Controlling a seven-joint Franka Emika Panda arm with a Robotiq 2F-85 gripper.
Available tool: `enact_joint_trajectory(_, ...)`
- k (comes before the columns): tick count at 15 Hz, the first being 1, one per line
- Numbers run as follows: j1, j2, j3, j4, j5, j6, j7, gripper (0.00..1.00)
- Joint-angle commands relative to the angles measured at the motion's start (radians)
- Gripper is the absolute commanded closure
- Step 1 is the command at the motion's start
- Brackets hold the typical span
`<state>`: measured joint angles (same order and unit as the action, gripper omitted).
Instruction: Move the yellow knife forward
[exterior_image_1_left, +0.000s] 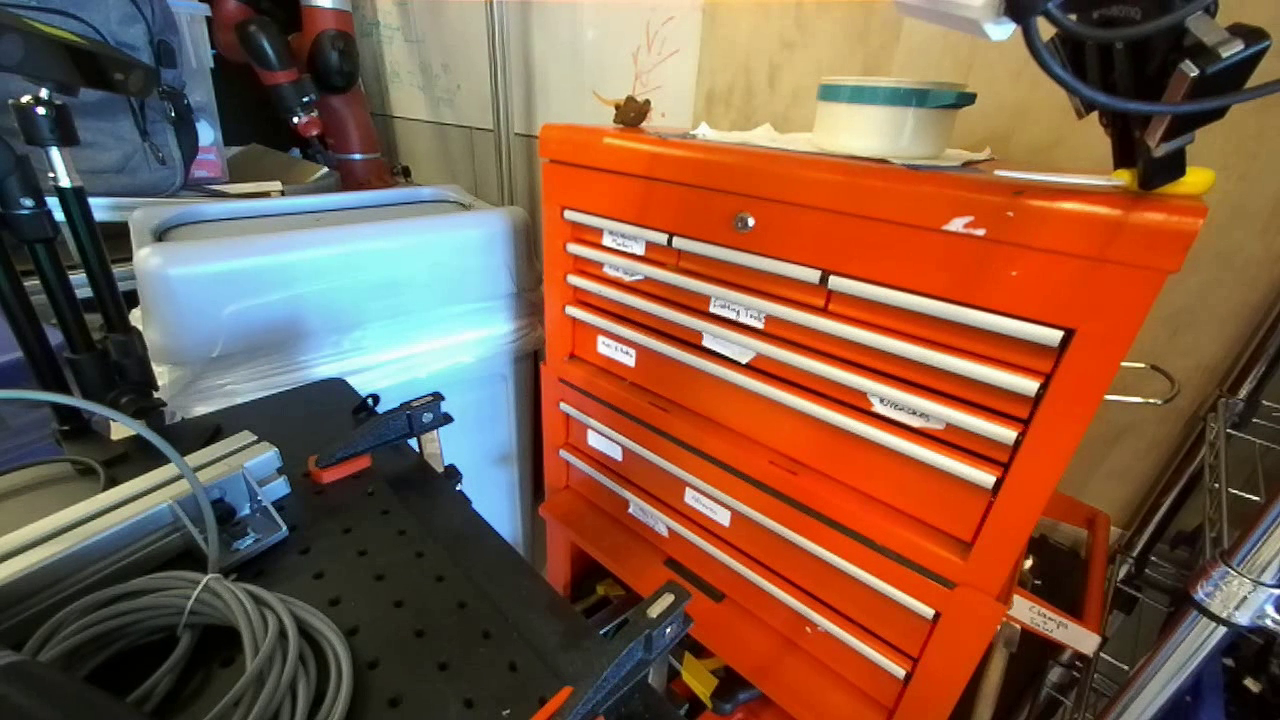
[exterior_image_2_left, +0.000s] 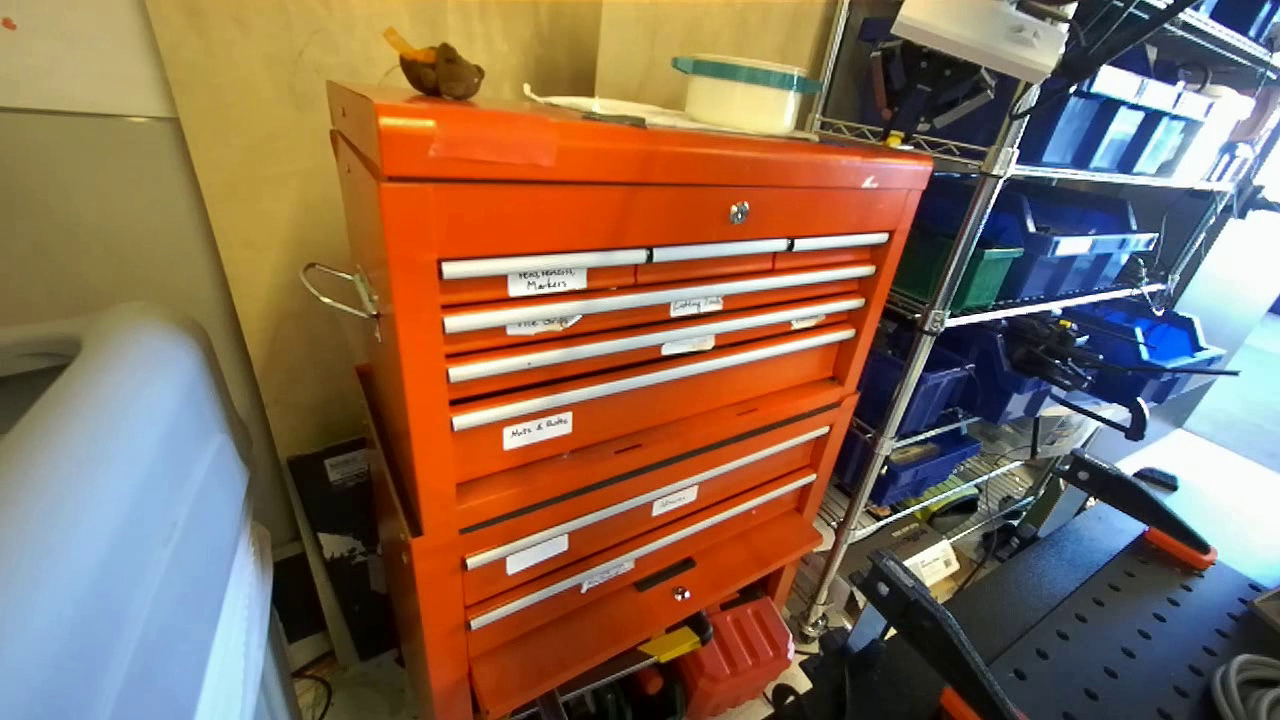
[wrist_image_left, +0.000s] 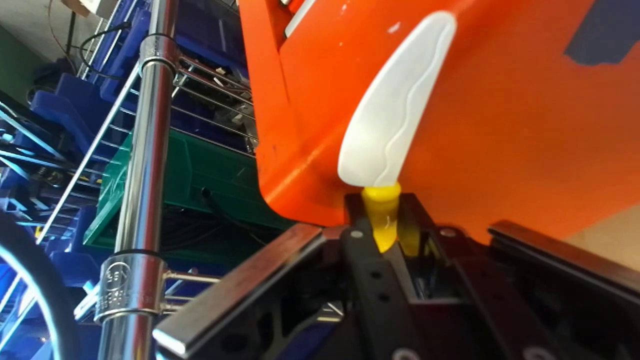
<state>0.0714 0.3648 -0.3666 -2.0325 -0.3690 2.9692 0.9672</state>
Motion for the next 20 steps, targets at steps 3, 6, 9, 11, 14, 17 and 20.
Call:
enact_joint_trajectory(3, 0.031, 0.003, 0.009, 0.011, 0.003, 0.022, 0.023, 0.54)
enact_joint_trajectory(6, 0.051, -0.008, 0.003, 0.001, -0.006, 0.022, 0.036, 0.40)
enact_joint_trajectory(9, 0.067, -0.028, -0.009, -0.010, -0.014, 0.010, 0.043, 0.19)
enact_joint_trajectory(11, 0.071, -0.056, -0.014, -0.025, -0.017, -0.014, 0.037, 0.06)
enact_joint_trajectory(14, 0.066, -0.126, -0.011, -0.066, -0.019, -0.057, 0.012, 0.00)
enact_joint_trajectory(17, -0.062, -0.279, 0.178, -0.183, 0.177, -0.180, -0.234, 0.00)
enact_joint_trajectory(20, -0.030, -0.221, 0.142, -0.135, 0.151, -0.157, -0.187, 0.00)
